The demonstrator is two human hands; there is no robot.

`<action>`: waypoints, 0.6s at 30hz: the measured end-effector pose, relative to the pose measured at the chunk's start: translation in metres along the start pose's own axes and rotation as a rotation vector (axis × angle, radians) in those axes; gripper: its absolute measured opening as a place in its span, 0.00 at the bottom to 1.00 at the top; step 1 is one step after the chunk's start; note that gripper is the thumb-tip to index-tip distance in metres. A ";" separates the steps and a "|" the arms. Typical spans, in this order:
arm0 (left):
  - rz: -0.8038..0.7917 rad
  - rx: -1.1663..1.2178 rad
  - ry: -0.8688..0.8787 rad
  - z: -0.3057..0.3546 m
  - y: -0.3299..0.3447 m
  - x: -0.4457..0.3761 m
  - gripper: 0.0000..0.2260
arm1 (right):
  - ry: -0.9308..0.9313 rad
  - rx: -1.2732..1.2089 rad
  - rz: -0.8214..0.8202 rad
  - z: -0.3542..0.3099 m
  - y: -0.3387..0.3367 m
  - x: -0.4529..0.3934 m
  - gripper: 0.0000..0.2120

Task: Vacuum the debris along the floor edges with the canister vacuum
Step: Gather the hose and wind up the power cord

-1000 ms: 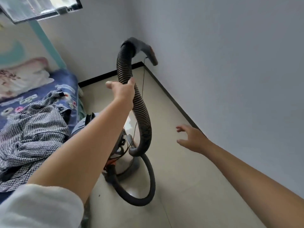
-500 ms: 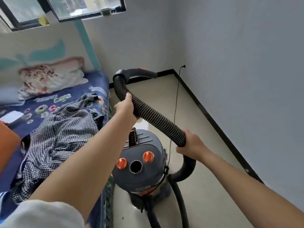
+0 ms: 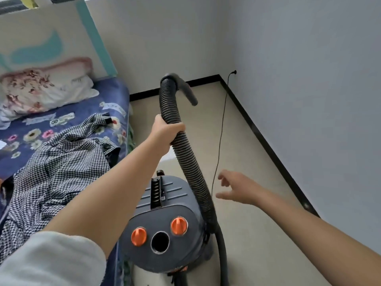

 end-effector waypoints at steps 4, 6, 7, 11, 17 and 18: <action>-0.113 -0.247 0.225 0.018 0.041 -0.015 0.24 | -0.135 0.071 0.292 0.018 -0.066 -0.009 0.09; -0.205 -0.466 0.348 0.030 0.074 -0.015 0.31 | -0.340 0.096 0.667 0.018 -0.112 0.003 0.07; -0.247 -0.593 0.422 0.036 0.092 -0.014 0.33 | -0.409 0.154 0.815 0.018 -0.130 0.012 0.09; -0.433 -1.008 0.753 0.031 0.158 -0.001 0.31 | -0.195 0.408 0.789 0.036 -0.173 0.031 0.25; -0.573 -1.018 1.000 -0.019 0.207 0.033 0.24 | 0.300 -0.076 0.188 0.115 -0.088 0.073 0.22; -0.550 -1.003 1.033 -0.028 0.212 0.040 0.24 | 0.288 -0.142 0.246 0.124 -0.076 0.082 0.20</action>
Point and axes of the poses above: each hand's wrist, its own x-axis away from the middle knuckle, its own y-axis out of the palm, z = x × y, the point moved 5 cm from there along -x, towards the middle knuckle, and after that the axes turned 12 degrees about -x, right-handed, at the moved point
